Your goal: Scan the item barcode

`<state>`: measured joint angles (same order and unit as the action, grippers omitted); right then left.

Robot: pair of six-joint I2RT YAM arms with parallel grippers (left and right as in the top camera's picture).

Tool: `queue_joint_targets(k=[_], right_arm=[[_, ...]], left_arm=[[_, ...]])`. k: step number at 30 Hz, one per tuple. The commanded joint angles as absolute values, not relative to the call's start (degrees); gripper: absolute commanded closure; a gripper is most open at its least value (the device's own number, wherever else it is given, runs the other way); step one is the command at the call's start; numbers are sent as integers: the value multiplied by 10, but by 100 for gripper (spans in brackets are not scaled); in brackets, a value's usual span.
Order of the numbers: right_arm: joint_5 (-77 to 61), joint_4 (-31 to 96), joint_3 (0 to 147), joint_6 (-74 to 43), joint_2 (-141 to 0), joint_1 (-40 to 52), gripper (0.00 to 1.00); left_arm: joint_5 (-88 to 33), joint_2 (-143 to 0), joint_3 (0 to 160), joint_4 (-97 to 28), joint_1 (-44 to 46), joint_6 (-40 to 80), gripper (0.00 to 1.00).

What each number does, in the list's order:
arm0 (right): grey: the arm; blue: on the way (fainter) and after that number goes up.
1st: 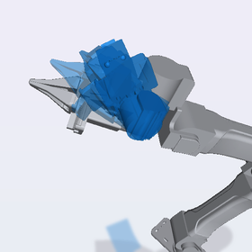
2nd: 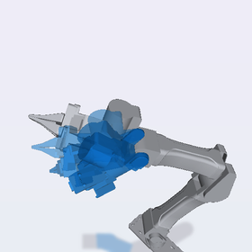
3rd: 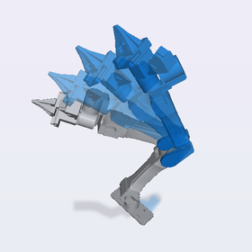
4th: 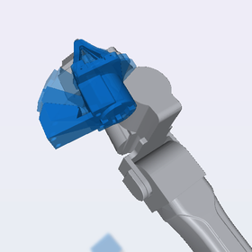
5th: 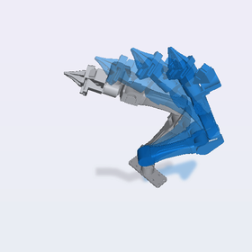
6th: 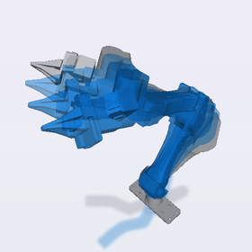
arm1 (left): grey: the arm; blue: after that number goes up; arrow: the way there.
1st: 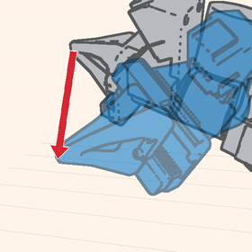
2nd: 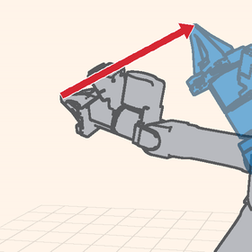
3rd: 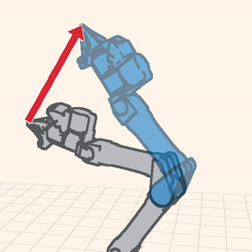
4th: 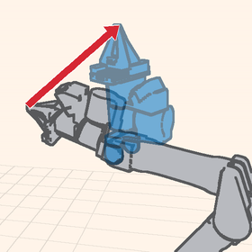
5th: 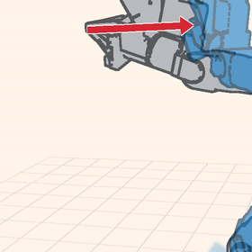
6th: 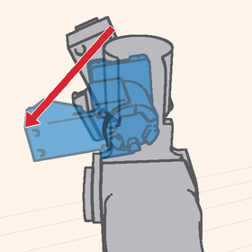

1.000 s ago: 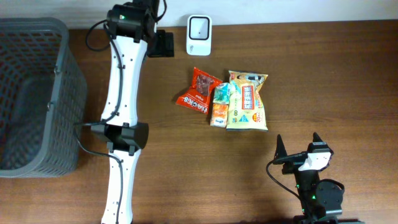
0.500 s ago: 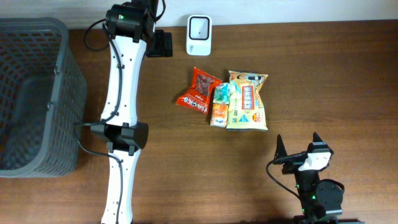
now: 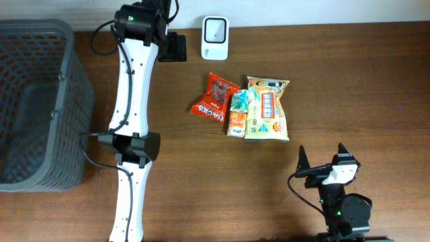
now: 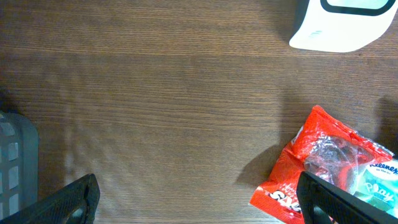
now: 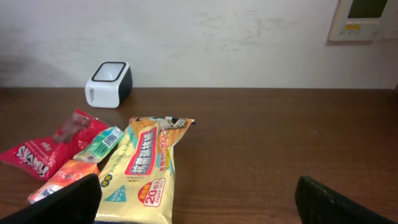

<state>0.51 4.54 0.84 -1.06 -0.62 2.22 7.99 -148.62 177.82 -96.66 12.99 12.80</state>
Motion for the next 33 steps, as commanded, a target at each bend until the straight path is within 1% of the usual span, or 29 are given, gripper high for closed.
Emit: queue_joint_targets(k=[1, 5, 6, 9, 10, 12, 16, 17, 20, 21, 23, 25, 28, 33], right_arm=[[4, 47, 3, -9, -2, 18, 2], [-6, 27, 3, -15, -2, 18, 1], [-57, 8, 3, -43, -2, 18, 1], [-300, -34, 3, -126, -2, 18, 1], [-336, -51, 3, -133, -2, 18, 2], [-380, -123, 3, -173, -2, 18, 1], [-378, -290, 3, -222, -2, 18, 1], [-369, -351, 3, -237, -2, 18, 2], [-307, -474, 6, -263, -2, 18, 1], [-287, -485, 15, -262, -2, 18, 1], [-259, -465, 45, -255, -6, 18, 2], [-251, -396, 98, -219, -22, 18, 1], [-252, -204, 228, -151, -99, 18, 2], [-290, 91, 482, -76, -335, 18, 2]], left_arm=[[88, -1473, 1782, -967, 130, 117, 1], [89, -1473, 1782, -967, 130, 117, 1], [88, -1473, 1782, -967, 130, 117, 1], [88, -1473, 1782, -967, 130, 117, 1], [88, -1473, 1782, -967, 130, 117, 1], [88, -1473, 1782, -967, 130, 117, 1], [88, -1473, 1782, -967, 130, 117, 1], [88, -1473, 1782, -967, 130, 117, 1], [88, -1473, 1782, -967, 130, 117, 1], [88, -1473, 1782, -967, 130, 117, 1], [88, -1473, 1782, -967, 130, 117, 1], [88, -1473, 1782, -967, 130, 117, 1], [88, -1473, 1782, -967, 130, 117, 1], [88, -1473, 1782, -967, 130, 117, 1]])
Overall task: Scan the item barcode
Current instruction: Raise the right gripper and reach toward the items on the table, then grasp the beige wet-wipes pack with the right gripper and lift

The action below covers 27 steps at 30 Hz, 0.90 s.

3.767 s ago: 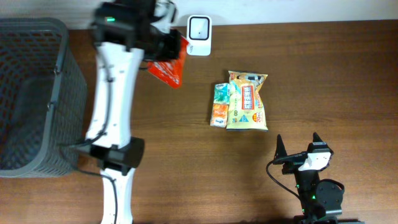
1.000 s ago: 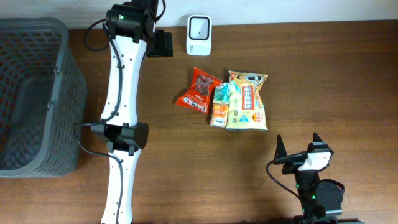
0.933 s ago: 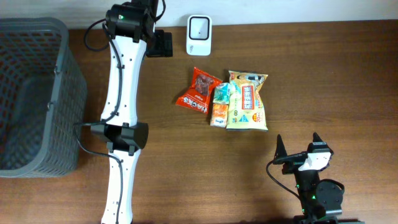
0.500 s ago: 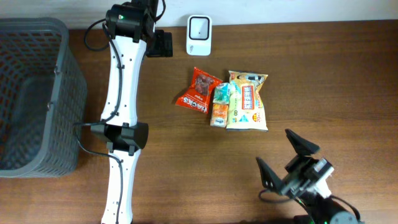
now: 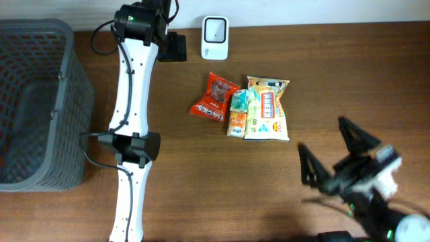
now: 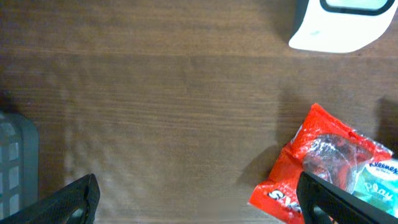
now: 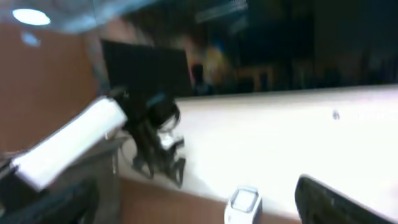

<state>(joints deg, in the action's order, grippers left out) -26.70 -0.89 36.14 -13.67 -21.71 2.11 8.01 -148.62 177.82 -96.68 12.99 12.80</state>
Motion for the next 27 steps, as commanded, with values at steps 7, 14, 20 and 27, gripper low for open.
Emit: queue_joint_targets(k=[7, 14, 20, 27], right_arm=[[-452, 391, 781, -98, -708, 18, 2], [-470, 383, 791, -160, -949, 18, 1], [-293, 390, 791, -170, -1037, 18, 16], [-147, 390, 789, -118, -1064, 34, 16]], left_arm=[[88, -1473, 1782, -967, 130, 117, 1], [88, -1473, 1782, -967, 130, 117, 1], [88, -1473, 1782, -967, 130, 117, 1], [88, -1473, 1782, -967, 130, 117, 1]])
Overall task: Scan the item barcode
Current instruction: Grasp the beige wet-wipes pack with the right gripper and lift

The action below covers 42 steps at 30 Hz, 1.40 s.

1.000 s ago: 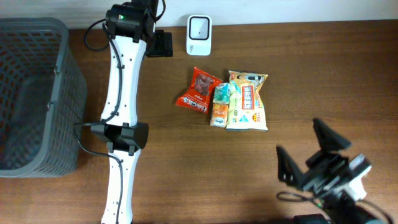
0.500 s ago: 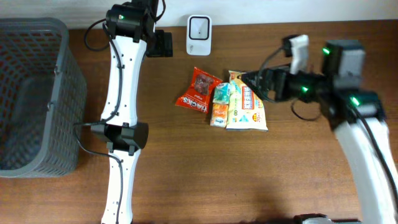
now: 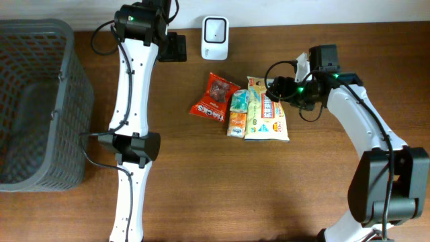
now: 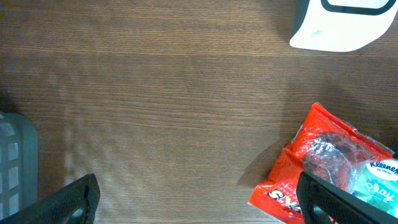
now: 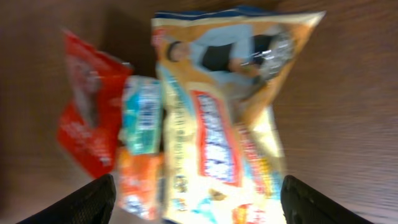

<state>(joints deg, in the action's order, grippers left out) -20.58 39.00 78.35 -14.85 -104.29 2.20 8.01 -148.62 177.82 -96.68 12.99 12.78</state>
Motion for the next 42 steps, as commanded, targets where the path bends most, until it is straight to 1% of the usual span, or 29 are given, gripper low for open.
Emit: queue_joint_targets(k=[1, 4, 5, 6, 7, 8, 9, 10, 11, 12, 14, 16, 18, 20, 22, 23, 32, 33, 35, 36, 37, 39, 40, 42], right_arm=[[-147, 389, 789, -111, -1073, 39, 16], [-143, 387, 789, -109, -1117, 55, 16], [-143, 386, 789, -109, -1127, 57, 19], [-142, 383, 789, -109, -1136, 57, 26], [-135, 382, 789, -110, -1141, 57, 38], [-110, 384, 789, -110, -1147, 55, 54], [-99, 389, 789, -110, -1147, 55, 64], [-90, 396, 790, -110, -1146, 55, 80], [-88, 400, 790, -110, -1144, 55, 92], [-87, 408, 792, -112, -1141, 55, 95], [-78, 436, 807, -112, -1134, 55, 96], [-53, 491, 849, -118, -1123, 55, 96], [-7, 548, 891, -168, -1115, 55, 96], [41, 628, 948, -245, -1109, 55, 96], [44, 683, 991, -307, -1108, 55, 96], [40, 701, 1004, -321, -1108, 55, 96], [33, 720, 1004, -320, -1110, 56, 96], [36, 719, 1004, -320, -1110, 56, 94], [55, 718, 1004, -319, -1110, 56, 57], [65, 718, 1004, -318, -1110, 56, 49], [79, 718, 1004, -318, -1110, 56, 46], [116, 713, 999, -318, -1111, 56, 46], [134, 701, 991, -318, -1111, 56, 54], [147, 670, 968, -318, -1111, 55, 67]], left_arm=[[88, -1473, 1782, -967, 130, 117, 1], [88, -1473, 1782, -967, 130, 117, 1], [88, -1473, 1782, -967, 130, 117, 1], [88, -1473, 1782, -967, 130, 117, 1], [88, -1473, 1782, -967, 130, 117, 1], [88, -1473, 1782, -967, 130, 117, 1], [88, -1473, 1782, -967, 130, 117, 1], [88, -1473, 1782, -967, 130, 117, 1], [88, -1473, 1782, -967, 130, 117, 1], [88, -1473, 1782, -967, 130, 117, 1], [88, -1473, 1782, -967, 130, 117, 1], [88, -1473, 1782, -967, 130, 117, 1], [88, -1473, 1782, -967, 130, 117, 1], [88, -1473, 1782, -967, 130, 117, 1], [88, -1473, 1782, -967, 130, 117, 1], [88, -1473, 1782, -967, 130, 117, 1], [88, -1473, 1782, -967, 130, 117, 1], [88, -1473, 1782, -967, 130, 117, 1], [88, -1473, 1782, -967, 130, 117, 1], [88, -1473, 1782, -967, 130, 117, 1], [88, -1473, 1782, -967, 130, 117, 1], [88, -1473, 1782, -967, 130, 117, 1], [88, -1473, 1782, -967, 130, 117, 1], [88, -1473, 1782, -967, 130, 117, 1]])
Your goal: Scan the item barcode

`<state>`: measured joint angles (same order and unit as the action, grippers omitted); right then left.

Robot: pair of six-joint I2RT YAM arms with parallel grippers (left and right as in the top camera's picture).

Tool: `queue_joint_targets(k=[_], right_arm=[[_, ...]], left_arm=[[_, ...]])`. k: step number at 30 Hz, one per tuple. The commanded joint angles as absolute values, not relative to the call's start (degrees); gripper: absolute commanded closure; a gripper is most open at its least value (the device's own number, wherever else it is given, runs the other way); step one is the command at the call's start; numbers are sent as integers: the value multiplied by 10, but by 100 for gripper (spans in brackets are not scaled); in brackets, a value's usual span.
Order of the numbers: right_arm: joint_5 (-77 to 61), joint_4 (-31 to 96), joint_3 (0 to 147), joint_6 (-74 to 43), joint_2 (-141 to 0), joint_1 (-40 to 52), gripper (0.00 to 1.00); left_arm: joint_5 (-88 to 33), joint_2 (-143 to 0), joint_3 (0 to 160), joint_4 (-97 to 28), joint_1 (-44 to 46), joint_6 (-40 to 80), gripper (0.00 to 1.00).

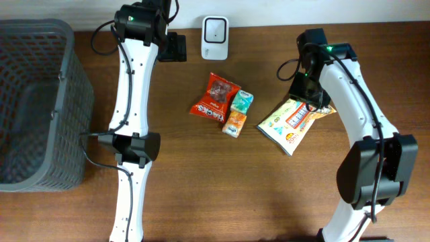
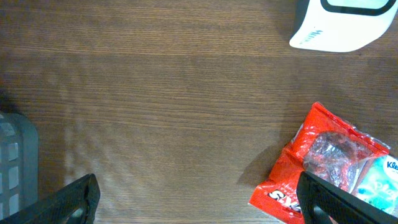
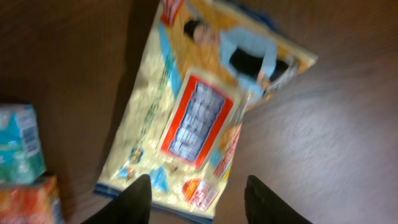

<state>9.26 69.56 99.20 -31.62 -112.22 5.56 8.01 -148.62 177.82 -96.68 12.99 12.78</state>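
A yellow snack bag (image 1: 293, 123) (image 3: 193, 112) lies tilted on the table, right of the other packs. My right gripper (image 1: 310, 99) (image 3: 200, 202) hovers over it, its fingers apart and the bag's lower end showing between them; contact with the bag cannot be told. The white scanner (image 1: 215, 37) (image 2: 342, 25) stands at the back edge. My left gripper (image 1: 176, 47) (image 2: 199, 205) is open over bare wood left of the scanner, holding nothing.
A red snack pack (image 1: 215, 97) (image 2: 317, 168), a teal tissue pack (image 1: 242, 101) (image 3: 18, 143) and an orange pack (image 1: 234, 123) (image 3: 25, 199) lie mid-table. A grey mesh basket (image 1: 40, 101) fills the left side. The left arm stretches up the table's left half.
The yellow bag has shifted right and turned, now apart from the teal and orange packs. My right gripper is further right over it, its fingers closer together. The left arm has not moved.
My right arm was folded low at the near right edge, gripper open. Then it was raised off the table. Then it was stretched over the yellow bag lying against the other packs. Now the bag lies turned and further right. The left gripper stayed open throughout.
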Motion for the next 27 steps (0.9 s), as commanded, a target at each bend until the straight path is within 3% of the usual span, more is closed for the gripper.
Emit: queue_joint_targets(k=[1, 2, 11, 16, 19, 23, 24, 26, 27], right_arm=[[149, 644, 947, -318, -1111, 55, 78], [154, 618, 927, -318, -1111, 55, 82], [206, 383, 719, -320, -1111, 43, 82], [201, 435, 722, -320, -1103, 44, 82], [199, 539, 800, -318, -1096, 44, 80], [178, 687, 917, -268, -1096, 44, 61], [143, 706, 934, -220, -1096, 44, 57], [21, 723, 940, -89, -1096, 45, 34], [-41, 734, 933, -29, -1099, 45, 31]], left_arm=[[88, -1473, 1782, -967, 130, 117, 1], [88, -1473, 1782, -967, 130, 117, 1], [88, -1473, 1782, -967, 130, 117, 1], [88, -1473, 1782, -967, 130, 117, 1], [88, -1473, 1782, -967, 130, 117, 1], [88, -1473, 1782, -967, 130, 117, 1], [88, -1473, 1782, -967, 130, 117, 1], [88, -1473, 1782, -967, 130, 117, 1], [88, -1473, 1782, -967, 130, 117, 1]])
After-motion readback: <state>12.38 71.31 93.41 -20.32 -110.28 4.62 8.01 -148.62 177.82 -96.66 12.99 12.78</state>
